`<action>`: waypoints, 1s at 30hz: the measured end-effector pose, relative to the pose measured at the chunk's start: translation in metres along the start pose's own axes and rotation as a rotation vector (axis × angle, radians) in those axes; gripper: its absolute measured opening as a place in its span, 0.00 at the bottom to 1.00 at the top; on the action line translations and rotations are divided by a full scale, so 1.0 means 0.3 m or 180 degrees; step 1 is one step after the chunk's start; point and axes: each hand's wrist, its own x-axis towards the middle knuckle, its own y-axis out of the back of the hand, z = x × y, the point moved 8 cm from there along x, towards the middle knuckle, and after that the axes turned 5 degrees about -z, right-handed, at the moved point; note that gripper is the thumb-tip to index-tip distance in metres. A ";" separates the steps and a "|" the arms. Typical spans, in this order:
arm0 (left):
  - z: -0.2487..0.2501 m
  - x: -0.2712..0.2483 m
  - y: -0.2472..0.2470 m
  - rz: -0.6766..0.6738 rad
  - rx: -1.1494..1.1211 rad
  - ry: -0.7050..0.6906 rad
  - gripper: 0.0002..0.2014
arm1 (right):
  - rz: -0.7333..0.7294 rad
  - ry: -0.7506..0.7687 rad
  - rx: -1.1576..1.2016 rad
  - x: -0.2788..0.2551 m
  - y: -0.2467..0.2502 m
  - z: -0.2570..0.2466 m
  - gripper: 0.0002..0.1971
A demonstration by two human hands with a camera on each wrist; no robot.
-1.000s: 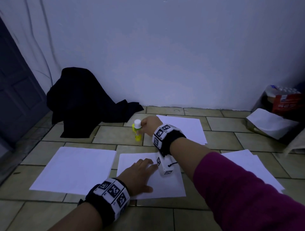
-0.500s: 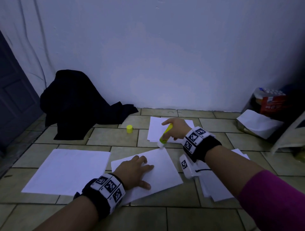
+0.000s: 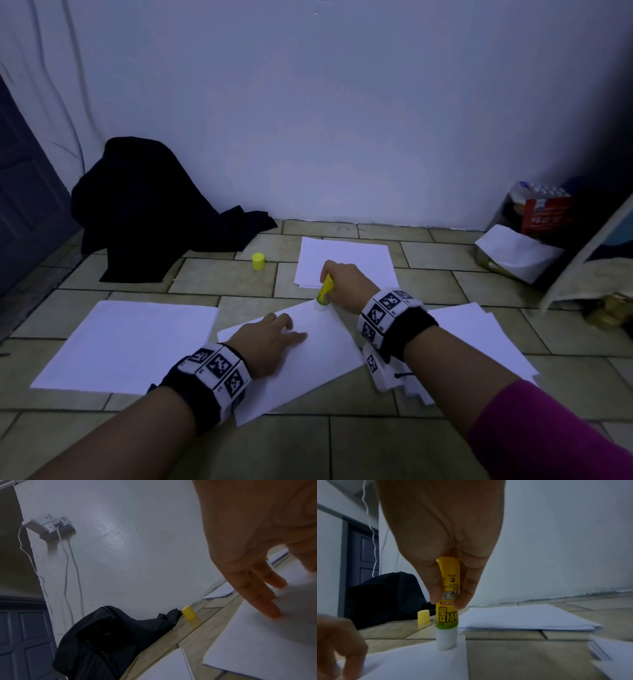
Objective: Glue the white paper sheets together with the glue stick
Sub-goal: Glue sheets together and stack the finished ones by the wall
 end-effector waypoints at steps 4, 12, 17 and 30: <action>0.000 -0.002 0.002 0.0009 0.0001 -0.0007 0.31 | -0.0344 0.0052 -0.0233 -0.050 -0.024 0.011 0.17; 0.011 -0.008 0.003 -0.0037 0.0116 -0.0076 0.31 | -0.0689 0.0127 -0.0523 -0.192 -0.057 0.065 0.17; 0.015 -0.012 0.011 -0.0179 0.0150 -0.0029 0.28 | -0.0632 0.0114 -0.0310 -0.217 -0.013 0.095 0.17; 0.048 -0.039 0.036 0.0186 -0.0160 0.0060 0.26 | 0.1049 -0.0374 0.1609 -0.126 0.102 0.185 0.15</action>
